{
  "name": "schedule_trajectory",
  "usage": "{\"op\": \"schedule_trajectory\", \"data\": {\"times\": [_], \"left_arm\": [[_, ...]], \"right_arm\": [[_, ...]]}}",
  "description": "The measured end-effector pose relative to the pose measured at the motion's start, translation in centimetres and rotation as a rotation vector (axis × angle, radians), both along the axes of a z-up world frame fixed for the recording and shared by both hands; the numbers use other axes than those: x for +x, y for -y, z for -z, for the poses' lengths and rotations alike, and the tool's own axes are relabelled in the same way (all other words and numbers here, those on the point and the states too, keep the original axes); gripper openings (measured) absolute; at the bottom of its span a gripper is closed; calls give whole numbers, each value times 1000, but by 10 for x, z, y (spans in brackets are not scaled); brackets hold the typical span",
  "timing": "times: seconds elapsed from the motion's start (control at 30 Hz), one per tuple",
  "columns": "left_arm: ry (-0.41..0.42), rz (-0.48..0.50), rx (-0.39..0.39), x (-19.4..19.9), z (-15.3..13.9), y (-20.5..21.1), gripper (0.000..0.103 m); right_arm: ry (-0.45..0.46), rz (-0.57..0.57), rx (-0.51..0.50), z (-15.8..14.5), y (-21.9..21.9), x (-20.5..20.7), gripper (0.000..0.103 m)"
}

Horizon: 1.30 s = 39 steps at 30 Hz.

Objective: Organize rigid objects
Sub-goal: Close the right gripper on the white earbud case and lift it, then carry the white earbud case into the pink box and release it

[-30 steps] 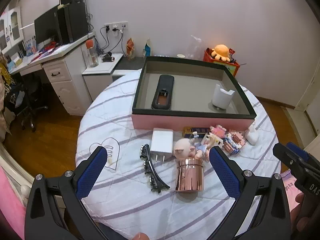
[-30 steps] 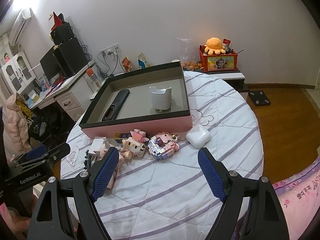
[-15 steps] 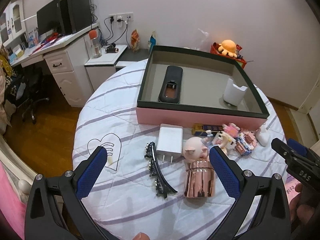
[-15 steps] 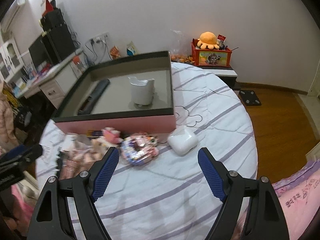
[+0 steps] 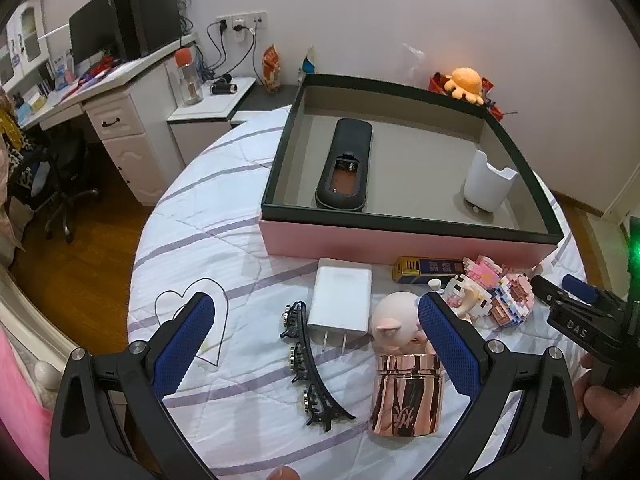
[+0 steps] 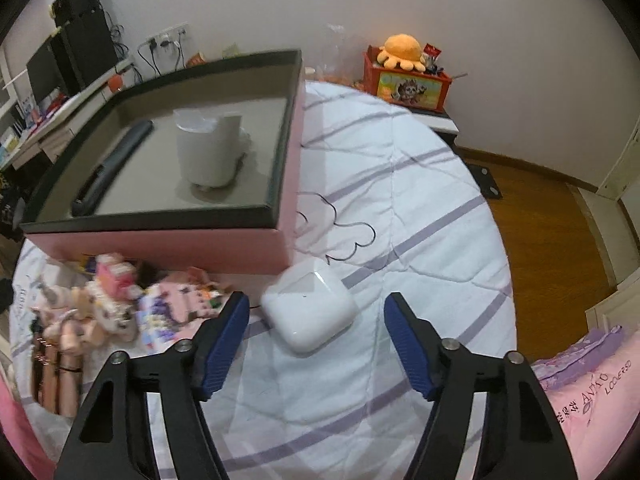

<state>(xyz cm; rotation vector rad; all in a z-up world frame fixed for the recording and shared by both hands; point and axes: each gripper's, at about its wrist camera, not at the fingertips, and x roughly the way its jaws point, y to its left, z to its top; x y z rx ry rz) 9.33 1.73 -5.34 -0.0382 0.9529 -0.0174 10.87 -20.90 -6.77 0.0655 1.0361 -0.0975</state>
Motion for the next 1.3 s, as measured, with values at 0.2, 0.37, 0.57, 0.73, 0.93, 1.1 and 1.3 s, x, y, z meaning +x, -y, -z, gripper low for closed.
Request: {"op": "schedule_trajectory", "data": {"times": [0.2, 0.37, 0.57, 0.73, 0.93, 1.1, 1.3], "left_arm": [[-13, 2, 4, 4, 5, 3, 103], [-16, 3, 3, 4, 7, 4, 103], [-12, 1, 3, 1, 7, 3, 103], [-5, 7, -4, -4, 6, 3, 103], [11, 21, -12, -9, 0, 3, 103], [46, 21, -25, -5, -13, -3, 103], [95, 1, -25, 10, -30, -15, 103]], "right_arm": [[1, -7, -12, 11, 0, 6, 67], [24, -35, -41, 11, -9, 5, 52], [27, -24, -18, 9, -9, -2, 52], [32, -15, 6, 1, -8, -12, 52], [89, -18, 13, -33, -11, -28, 52], [167, -61, 23, -74, -26, -33, 52], [221, -156, 38, -99, -58, 0, 52]]}}
